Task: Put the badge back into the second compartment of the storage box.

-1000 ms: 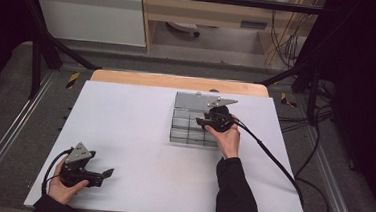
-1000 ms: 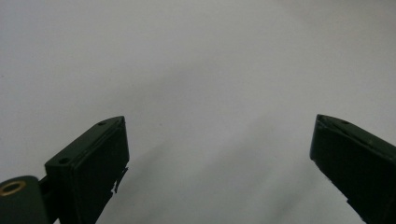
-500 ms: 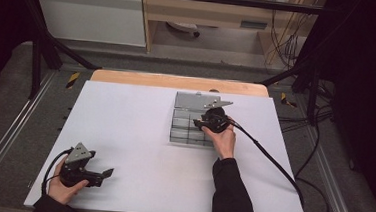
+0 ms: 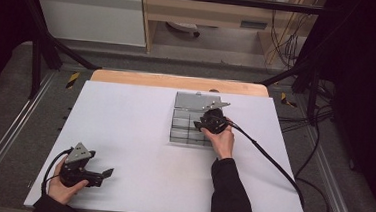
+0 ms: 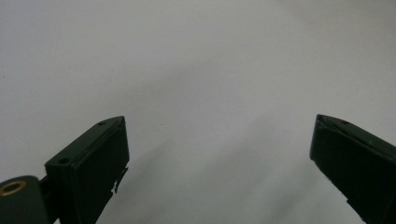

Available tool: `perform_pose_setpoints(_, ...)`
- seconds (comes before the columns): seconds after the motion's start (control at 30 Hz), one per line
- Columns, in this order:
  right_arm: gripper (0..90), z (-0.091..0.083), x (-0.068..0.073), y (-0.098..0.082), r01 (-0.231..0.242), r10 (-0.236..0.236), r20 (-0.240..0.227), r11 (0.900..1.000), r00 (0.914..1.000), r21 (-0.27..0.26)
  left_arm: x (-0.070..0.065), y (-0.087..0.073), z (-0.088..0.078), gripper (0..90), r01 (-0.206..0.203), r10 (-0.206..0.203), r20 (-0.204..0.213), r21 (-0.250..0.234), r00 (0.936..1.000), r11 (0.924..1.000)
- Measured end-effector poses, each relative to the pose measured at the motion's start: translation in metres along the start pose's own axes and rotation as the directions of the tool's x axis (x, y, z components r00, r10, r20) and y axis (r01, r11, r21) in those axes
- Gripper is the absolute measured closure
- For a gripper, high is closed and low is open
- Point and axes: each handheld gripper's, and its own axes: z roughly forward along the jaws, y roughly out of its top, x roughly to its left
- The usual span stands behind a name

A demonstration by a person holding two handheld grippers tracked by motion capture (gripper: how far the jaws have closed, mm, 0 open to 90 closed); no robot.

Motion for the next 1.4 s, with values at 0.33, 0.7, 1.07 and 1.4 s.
perform_pose_setpoints(0.33,57.3,-0.008,0.001,0.003,0.006,-0.006,-0.006,1.0,1.0,-0.011,0.0,0.0,0.0,4.4,0.002,-0.002,0.0,-0.002,1.0,1.0)
perform_pose_setpoints(0.7,38.3,-0.033,0.011,0.007,0.012,-0.014,-0.045,0.999,0.9989,-0.039,0.0,0.0,0.0,4.3,-0.001,0.001,-0.002,0.0,1.0,1.0)
perform_pose_setpoints(1.07,16.2,-0.061,0.018,-0.001,0.01,-0.012,-0.092,1.0,0.9957,-0.025,-0.001,0.0,0.0,4.3,0.0,0.0,-0.003,0.003,1.0,1.0)
perform_pose_setpoints(1.4,4.7,-0.088,0.015,-0.017,-0.02,0.018,-0.11,1.0,0.9938,-0.009,-0.002,0.0,0.001,4.3,-0.001,0.001,-0.004,0.006,1.0,1.0)
